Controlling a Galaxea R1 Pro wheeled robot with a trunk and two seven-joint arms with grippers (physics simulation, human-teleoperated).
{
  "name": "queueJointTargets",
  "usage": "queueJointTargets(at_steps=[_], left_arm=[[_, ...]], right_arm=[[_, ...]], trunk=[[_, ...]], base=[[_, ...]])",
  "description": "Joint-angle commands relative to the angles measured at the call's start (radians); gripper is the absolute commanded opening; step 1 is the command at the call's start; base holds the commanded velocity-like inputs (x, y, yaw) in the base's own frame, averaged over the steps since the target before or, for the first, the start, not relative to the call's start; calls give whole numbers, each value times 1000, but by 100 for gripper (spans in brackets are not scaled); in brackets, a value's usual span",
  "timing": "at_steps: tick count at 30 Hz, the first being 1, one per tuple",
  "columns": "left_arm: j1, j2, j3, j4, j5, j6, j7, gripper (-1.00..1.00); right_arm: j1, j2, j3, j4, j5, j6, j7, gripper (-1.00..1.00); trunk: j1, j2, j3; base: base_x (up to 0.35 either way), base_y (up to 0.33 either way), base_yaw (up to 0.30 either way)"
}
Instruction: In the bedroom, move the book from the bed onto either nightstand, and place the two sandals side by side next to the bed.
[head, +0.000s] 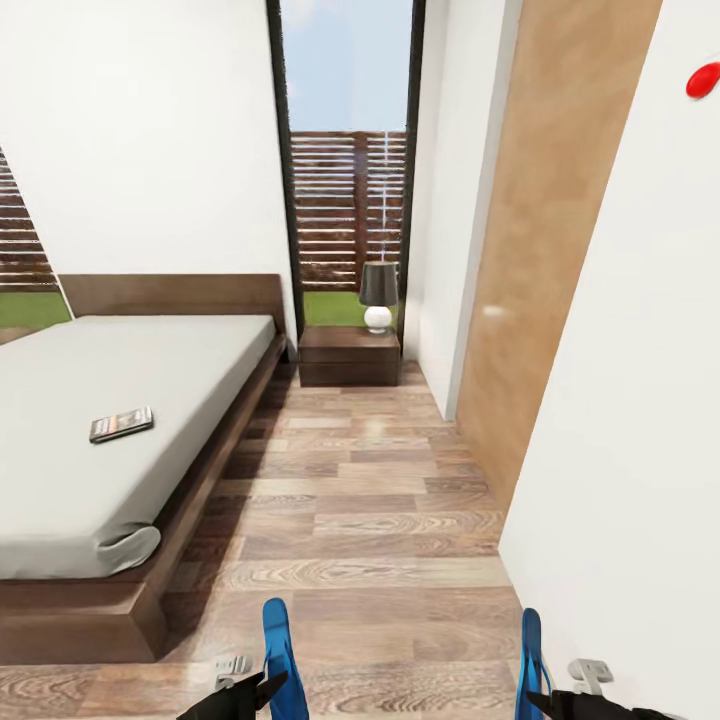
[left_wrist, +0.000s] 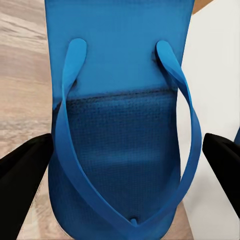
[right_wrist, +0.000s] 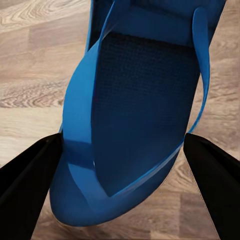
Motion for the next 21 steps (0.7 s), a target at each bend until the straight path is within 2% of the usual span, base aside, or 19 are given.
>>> queueJointTargets(at_steps=[1,21], left_arm=[[-1,0,-1,1,5,-4,-3,-100],[-1,0,-1,1,5,-4,-3,-100]], right_arm=[[-1,0,-5,0,-5,5,4,-100],[-1,0,-5,0,-5,5,6,-100]], trunk=[[0,0,-1],[0,0,-1]], base=[[266,0,0],[265,0,0]])
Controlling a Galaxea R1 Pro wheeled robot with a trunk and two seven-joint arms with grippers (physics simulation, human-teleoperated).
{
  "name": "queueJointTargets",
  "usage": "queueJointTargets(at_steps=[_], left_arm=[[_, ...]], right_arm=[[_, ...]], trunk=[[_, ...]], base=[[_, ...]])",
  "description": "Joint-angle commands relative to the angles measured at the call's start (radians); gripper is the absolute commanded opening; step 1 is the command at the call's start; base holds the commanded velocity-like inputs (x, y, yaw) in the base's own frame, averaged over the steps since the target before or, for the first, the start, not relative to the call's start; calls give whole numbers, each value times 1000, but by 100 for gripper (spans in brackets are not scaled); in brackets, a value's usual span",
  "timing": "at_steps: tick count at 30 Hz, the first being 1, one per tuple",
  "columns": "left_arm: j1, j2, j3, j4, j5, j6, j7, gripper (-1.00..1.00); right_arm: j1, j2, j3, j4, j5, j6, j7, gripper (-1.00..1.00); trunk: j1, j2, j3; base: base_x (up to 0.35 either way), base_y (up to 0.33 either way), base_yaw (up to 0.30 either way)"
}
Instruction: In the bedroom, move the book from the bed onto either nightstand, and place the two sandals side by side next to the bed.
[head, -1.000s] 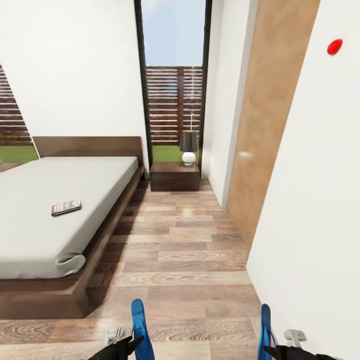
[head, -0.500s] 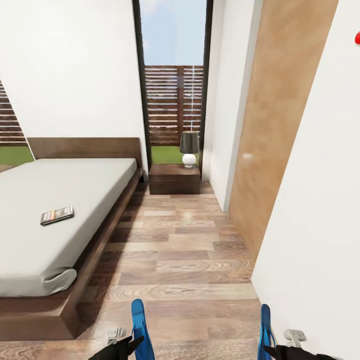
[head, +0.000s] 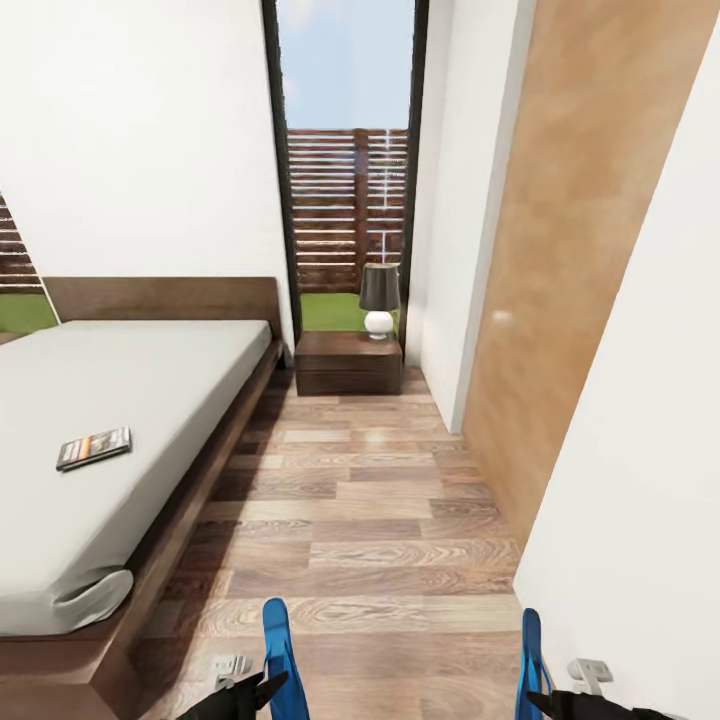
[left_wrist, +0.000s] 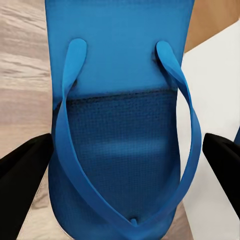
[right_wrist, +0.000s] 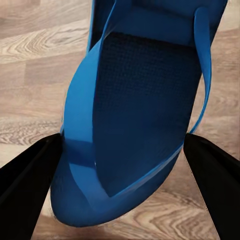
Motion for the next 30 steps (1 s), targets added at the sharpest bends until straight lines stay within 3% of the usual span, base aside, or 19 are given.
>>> queueJointTargets(at_steps=[1,30], left_arm=[[-1,0,-2,1,5,-4,-3,-100],[-1,0,-2,1,5,-4,-3,-100]], right_arm=[[-1,0,-5,0,-5,5,4,-100],[-1,0,-5,0,-5,5,5,-100]], trunk=[[0,0,-1],[0,0,-1]], base=[[265,0,0],[265,0,0]])
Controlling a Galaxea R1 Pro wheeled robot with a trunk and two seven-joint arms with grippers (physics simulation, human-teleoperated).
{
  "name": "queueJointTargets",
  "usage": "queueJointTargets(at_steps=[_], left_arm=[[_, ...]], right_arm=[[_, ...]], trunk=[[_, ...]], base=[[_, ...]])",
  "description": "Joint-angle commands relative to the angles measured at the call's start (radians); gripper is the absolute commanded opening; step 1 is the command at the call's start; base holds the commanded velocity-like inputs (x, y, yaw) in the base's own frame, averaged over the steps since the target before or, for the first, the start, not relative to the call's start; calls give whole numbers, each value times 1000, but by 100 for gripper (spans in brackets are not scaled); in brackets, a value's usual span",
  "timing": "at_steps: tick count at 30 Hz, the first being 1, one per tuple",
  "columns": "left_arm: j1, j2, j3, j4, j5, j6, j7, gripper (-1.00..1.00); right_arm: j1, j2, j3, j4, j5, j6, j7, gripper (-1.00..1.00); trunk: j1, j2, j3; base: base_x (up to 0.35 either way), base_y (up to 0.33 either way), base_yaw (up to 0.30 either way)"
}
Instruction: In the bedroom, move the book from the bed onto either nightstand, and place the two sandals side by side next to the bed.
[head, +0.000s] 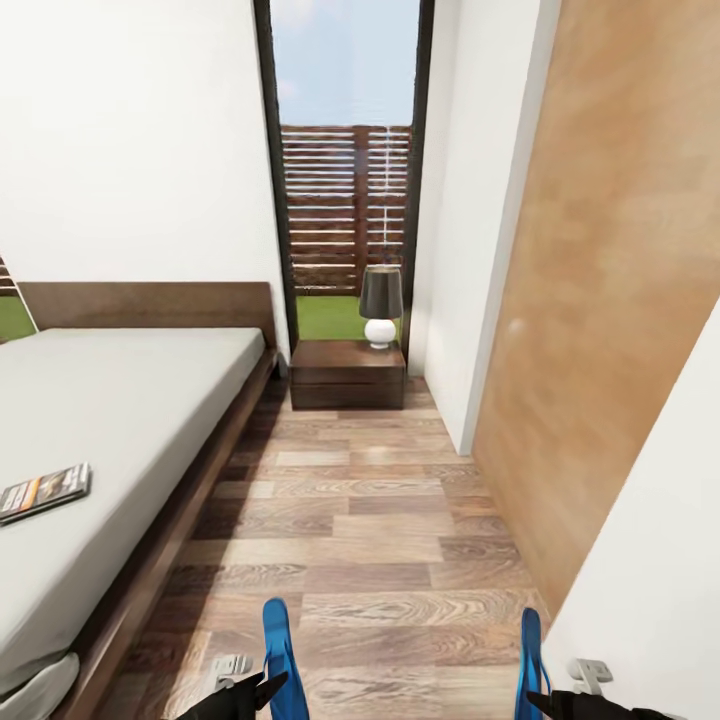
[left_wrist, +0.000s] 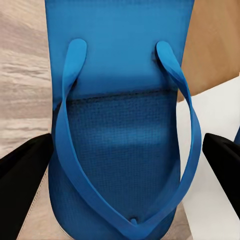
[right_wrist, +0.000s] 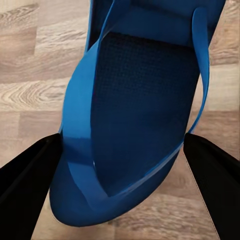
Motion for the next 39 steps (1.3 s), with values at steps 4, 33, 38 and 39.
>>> queueJointTargets(at_steps=[4,33,38,39], left_arm=[[-1,0,-2,1,5,-4,-3,-100],[-1,0,-2,1,5,-4,-3,-100],[-1,0,-2,1,5,-4,-3,-100],[-1,0,-2,1,5,-4,-3,-100]], right_arm=[[-1,0,-5,0,-5,5,4,-100],[-1,0,-5,0,-5,5,4,-100],[-1,0,-5,0,-5,5,4,-100],[-1,0,-5,0,-5,5,4,-100]], trunk=[[0,0,-1],[0,0,-1],[0,0,-1],[0,0,-1]], base=[[267,0,0],[312,0,0],[327,0,0],[327,0,0]])
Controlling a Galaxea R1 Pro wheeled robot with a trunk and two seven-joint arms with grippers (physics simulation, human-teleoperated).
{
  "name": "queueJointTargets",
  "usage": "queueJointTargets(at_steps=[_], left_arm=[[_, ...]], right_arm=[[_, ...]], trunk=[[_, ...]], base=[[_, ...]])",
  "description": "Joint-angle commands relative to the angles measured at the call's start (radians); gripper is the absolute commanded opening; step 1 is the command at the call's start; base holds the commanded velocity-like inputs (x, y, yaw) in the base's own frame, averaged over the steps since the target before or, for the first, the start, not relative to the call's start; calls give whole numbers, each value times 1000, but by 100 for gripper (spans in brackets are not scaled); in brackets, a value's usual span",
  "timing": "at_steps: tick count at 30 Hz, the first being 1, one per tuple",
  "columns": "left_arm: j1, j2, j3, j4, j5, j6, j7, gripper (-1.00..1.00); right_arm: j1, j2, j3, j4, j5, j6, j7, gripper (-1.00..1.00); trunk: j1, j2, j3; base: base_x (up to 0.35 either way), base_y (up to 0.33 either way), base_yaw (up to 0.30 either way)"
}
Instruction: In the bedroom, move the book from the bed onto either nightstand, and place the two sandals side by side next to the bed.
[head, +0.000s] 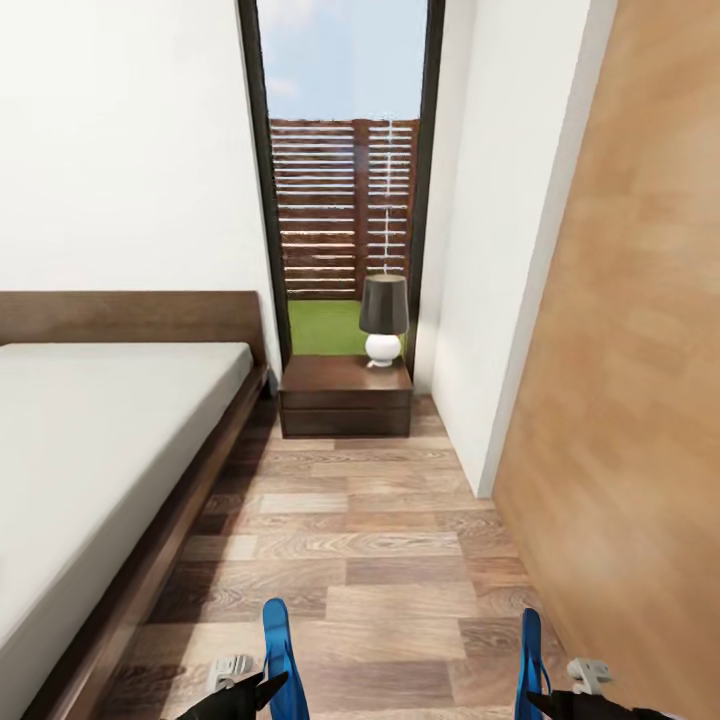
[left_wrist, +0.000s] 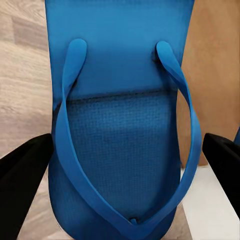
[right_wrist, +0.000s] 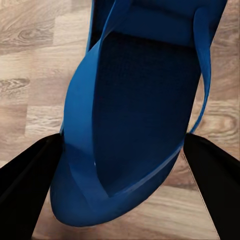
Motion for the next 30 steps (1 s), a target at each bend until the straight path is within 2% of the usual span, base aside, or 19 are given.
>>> queueJointTargets(at_steps=[1,12,30], left_arm=[[-1,0,-1,1,5,-4,-3,-100],[-1,0,-1,1,5,-4,-3,-100],[-1,0,-1,1,5,-4,-3,-100]], right_arm=[[-1,0,-5,0,-5,5,4,-100],[-1,0,-6,0,-5,5,5,-100],[-1,0,-5,0,-5,5,4,-100]], trunk=[[0,0,-1],[0,0,-1],[0,0,-1]], base=[[327,0,0],[326,-40,0],[307,-131,0]])
